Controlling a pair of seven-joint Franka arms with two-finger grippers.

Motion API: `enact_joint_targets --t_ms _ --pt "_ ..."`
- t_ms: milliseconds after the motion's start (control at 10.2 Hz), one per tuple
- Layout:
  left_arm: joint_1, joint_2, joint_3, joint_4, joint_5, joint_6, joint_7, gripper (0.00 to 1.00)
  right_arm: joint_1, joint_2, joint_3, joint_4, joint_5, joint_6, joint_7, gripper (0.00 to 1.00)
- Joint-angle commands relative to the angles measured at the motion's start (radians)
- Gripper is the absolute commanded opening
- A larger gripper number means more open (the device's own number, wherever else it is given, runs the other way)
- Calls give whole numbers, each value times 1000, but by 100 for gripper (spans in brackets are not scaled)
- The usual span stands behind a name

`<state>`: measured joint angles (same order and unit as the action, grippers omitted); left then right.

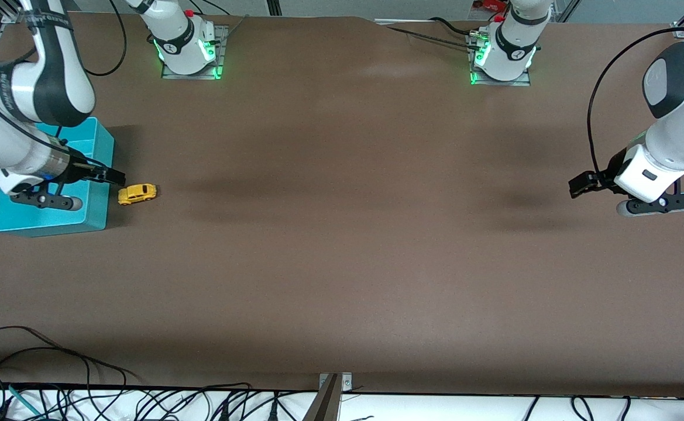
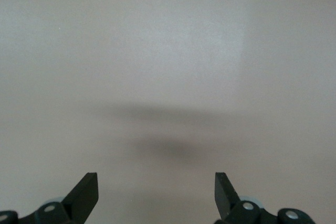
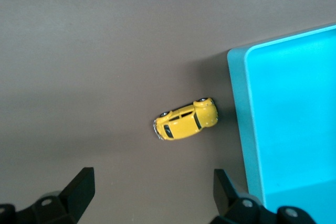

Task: Wind up and store yellow beetle car
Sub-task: 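Lower the right gripper over the car beside the bin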

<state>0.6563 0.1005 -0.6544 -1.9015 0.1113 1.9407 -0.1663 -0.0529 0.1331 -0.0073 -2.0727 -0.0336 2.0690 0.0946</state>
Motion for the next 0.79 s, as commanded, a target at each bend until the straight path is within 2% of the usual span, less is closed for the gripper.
enact_joint_targets --t_ms 0,196,393,687 --pt "11 -16 -1 7 -36 -16 37 99 -7 -9 4 -151 -17 168 28 100" --pt "8 -15 -4 30 -35 -17 72 100 -24 9 4 -179 -19 220 147 100" --pt "8 -10 -5 51 -35 -22 83 100 -48 13 4 -204 -15 223 181 100" --pt "-3 -5 -5 90 -22 -31 85 100 -58 68 4 -228 -15 315 597 100"
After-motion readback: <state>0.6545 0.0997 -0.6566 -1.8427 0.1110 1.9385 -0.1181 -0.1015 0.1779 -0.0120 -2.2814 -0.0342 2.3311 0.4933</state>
